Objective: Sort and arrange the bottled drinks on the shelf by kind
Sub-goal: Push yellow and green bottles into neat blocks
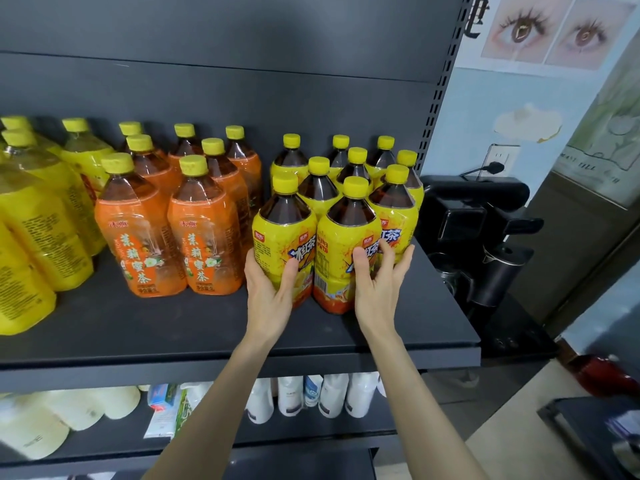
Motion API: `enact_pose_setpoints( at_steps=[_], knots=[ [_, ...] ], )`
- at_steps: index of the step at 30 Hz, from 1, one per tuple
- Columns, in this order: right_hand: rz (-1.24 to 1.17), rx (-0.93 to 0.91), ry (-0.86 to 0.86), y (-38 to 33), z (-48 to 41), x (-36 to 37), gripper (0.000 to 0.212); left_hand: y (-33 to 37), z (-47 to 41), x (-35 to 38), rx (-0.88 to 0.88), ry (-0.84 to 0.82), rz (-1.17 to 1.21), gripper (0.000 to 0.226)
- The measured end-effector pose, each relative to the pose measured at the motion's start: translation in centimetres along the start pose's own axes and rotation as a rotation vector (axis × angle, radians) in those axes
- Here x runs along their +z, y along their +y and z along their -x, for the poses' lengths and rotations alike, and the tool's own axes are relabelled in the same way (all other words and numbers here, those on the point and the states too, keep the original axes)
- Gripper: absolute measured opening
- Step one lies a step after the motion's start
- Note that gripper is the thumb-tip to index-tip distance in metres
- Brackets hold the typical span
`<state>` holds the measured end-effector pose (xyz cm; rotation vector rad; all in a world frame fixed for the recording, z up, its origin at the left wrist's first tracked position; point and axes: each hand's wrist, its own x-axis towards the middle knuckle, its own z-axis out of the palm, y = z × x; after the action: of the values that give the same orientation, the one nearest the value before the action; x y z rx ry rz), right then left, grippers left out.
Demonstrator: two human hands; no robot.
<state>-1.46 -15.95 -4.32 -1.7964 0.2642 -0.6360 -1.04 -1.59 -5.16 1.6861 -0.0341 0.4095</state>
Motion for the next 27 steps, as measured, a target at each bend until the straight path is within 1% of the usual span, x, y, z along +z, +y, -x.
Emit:
enact_pose_setpoints(
  at_steps=[3, 5, 9, 12, 14, 17, 21, 25, 27],
  knots=[
    [0.051, -0.002, -0.022, -0.6, 0.7, -0.8, 0.071, 0.4, 0.3, -1.0, -0.006, -0.083, -0.029, 0.085],
    [0.084, -0.043, -0.032, -0.9, 1.4, -1.5, 0.062, 0.6, 0.5, -1.9, -0.02, -0.115, -0.084, 0.079],
    [0.157, -0.169, -0.03, -1.6, 3.5, -2.5, 0.04, 1.5, 1.7, -4.0, 0.004, -0.078, -0.151, 0.05],
    [0.135, -0.218, -0.023, -2.9, 5.1, -2.5, 0.023, 2.6, 2.8, -6.2, 0.062, -0.043, -0.153, 0.02],
    [0.135, -0.257, -0.031, -4.4, 6.1, -1.9, 0.017, 3.7, 3.1, -8.0, 0.107, -0.011, -0.144, 0.008],
    [0.089, -0.292, -0.08, -7.0, 7.4, 0.1, 0.01, 5.3, 3.3, -11.5, 0.171, 0.038, -0.126, 0.009],
    [0.017, -0.35, -0.178, -10.1, 10.3, 5.1, 0.009, 6.1, 3.3, -18.5, 0.225, 0.101, -0.124, 0.006],
    [-0.026, -0.401, -0.243, -12.8, 15.4, 12.0, 0.013, 4.7, 3.5, -27.7, 0.218, 0.158, -0.123, 0.007],
    [-0.045, -0.398, -0.261, -14.2, 18.5, 16.2, 0.011, 3.5, 3.8, -33.0, 0.188, 0.167, -0.142, 0.01]
  ],
)
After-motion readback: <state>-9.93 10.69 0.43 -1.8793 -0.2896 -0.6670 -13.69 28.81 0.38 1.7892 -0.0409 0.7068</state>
